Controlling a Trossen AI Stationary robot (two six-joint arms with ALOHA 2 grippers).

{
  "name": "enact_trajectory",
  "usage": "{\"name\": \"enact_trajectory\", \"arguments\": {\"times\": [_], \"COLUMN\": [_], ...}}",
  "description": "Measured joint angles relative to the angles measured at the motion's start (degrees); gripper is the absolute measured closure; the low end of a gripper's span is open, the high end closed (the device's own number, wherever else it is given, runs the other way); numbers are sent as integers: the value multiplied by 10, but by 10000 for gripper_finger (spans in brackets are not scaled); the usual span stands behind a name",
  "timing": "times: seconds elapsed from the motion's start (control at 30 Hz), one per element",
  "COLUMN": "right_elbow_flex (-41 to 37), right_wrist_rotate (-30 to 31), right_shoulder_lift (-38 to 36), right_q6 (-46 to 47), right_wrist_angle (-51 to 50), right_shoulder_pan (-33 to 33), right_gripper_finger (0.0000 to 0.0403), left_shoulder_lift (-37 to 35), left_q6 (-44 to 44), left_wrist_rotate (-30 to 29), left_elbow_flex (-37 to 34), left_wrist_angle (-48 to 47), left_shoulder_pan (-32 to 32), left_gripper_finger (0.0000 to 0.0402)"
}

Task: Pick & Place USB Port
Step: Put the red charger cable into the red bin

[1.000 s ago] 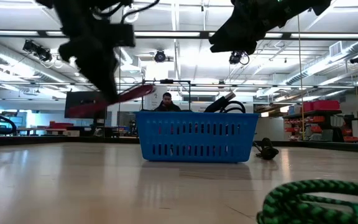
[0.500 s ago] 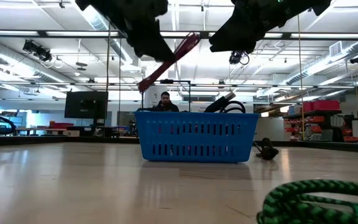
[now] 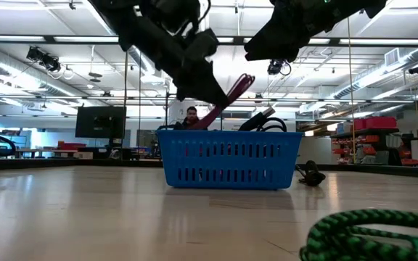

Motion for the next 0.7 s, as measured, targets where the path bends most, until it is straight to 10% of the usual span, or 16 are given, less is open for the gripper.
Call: {"name": "enact_trajectory", "arguments": {"times": [0.7], "right_elbow_flex": [0], "right_wrist_rotate": [-1], "right_shoulder_lift": [0], "right_q6": [2], "right_wrist_angle": [-1], "right_shoulder_pan": [0], "right_gripper_finger": [229], "left_shoulder_lift": [51], "left_q6": [-86], "left_wrist_rotate": [-66], "left_elbow_flex": [0], "left_wrist_angle": [-28], "left_shoulder_pan": [4], "left_gripper_finger": [377]}}
